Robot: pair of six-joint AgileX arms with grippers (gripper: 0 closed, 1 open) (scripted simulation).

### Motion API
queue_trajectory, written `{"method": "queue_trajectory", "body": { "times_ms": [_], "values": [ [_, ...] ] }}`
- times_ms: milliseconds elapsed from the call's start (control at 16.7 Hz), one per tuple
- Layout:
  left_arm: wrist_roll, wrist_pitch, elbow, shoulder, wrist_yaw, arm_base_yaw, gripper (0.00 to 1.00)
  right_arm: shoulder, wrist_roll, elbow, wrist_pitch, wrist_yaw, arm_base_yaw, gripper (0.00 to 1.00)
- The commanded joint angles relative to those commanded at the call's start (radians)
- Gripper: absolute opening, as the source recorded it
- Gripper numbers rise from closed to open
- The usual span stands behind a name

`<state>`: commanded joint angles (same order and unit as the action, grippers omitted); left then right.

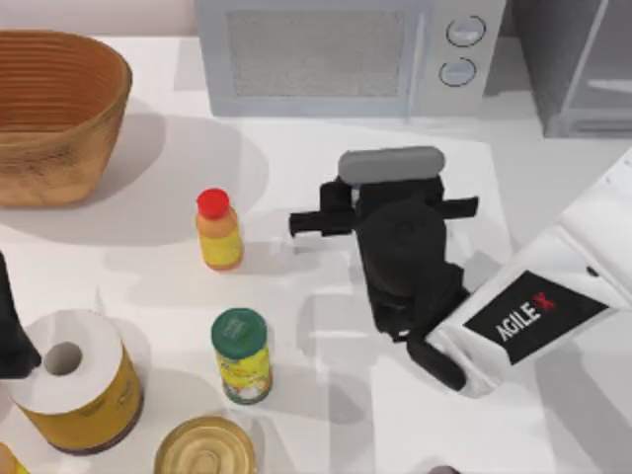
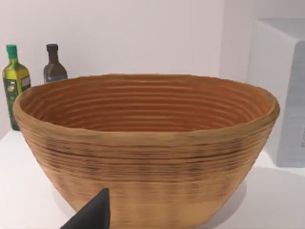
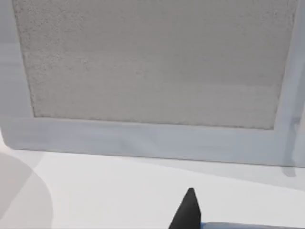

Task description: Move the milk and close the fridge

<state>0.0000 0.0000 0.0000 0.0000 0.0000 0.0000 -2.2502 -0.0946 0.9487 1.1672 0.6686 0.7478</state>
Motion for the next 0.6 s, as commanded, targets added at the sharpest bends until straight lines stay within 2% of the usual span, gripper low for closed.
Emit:
{"method": "queue_trajectory", "body": {
  "times_ms": [240, 600],
  "values": [
    [0.0, 0.0, 0.0, 0.0, 0.0, 0.0, 1.0, 0.138, 0.022, -0.129, -0.014, -0.136, -0.138, 0.0],
    [0.0, 0.0, 0.0, 0.0, 0.0, 0.0, 1.0, 0.552, 0.057, -0.38, -0.029, -0.452, -0.535, 0.0]
  ]
}}
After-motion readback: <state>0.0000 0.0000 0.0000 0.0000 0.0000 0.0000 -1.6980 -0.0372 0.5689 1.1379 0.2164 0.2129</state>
